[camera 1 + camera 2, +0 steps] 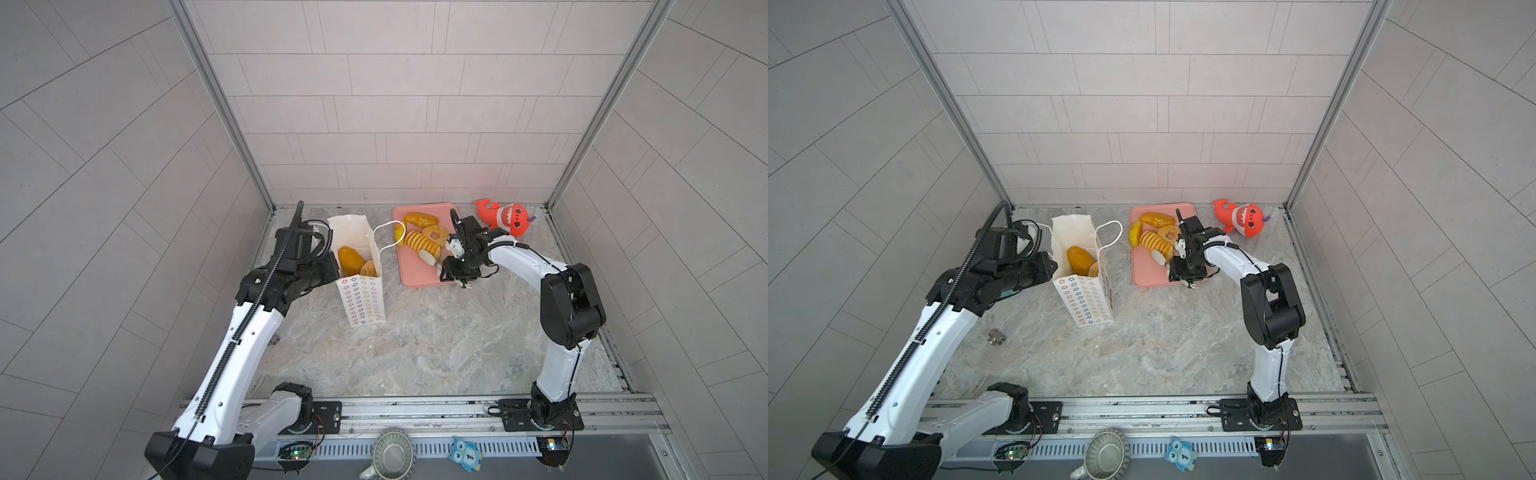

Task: Place the fake bread into the paper bag
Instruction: 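Lower the tongs with the right gripper and pinch the ridged spiral bread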

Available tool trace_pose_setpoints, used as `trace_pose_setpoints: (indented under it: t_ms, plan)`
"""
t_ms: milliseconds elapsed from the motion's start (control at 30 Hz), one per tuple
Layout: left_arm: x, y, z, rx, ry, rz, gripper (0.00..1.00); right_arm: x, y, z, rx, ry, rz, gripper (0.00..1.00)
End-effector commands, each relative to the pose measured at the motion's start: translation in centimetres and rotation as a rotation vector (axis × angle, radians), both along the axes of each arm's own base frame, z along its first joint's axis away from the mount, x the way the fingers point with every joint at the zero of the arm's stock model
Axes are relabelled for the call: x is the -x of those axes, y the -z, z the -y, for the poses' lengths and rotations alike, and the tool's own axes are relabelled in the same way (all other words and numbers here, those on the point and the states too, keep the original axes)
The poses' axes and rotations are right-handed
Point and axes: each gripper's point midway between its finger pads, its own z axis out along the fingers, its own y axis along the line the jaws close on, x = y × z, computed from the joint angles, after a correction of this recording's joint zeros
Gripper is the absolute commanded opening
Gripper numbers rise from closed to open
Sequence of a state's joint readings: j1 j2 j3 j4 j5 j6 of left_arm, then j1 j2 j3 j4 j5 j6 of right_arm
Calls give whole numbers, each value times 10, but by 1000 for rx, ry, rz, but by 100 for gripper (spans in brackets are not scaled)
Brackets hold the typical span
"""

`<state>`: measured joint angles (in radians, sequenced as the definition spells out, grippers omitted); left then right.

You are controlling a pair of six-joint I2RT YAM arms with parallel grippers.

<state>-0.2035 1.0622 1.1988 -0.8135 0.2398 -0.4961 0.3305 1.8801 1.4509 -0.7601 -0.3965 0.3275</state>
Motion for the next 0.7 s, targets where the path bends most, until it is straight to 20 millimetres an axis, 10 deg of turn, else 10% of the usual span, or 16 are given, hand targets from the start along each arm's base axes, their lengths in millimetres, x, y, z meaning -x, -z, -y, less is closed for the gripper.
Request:
trace_pose_setpoints:
  t_ms: [0,667]
  plan:
    - [0,-9,-1,-18,6,17,11,-11,-5,-4,-20,4,22,52]
    - [-1,-8,-1,-19,6,17,11,-2,-34,13,11,39,94,33]
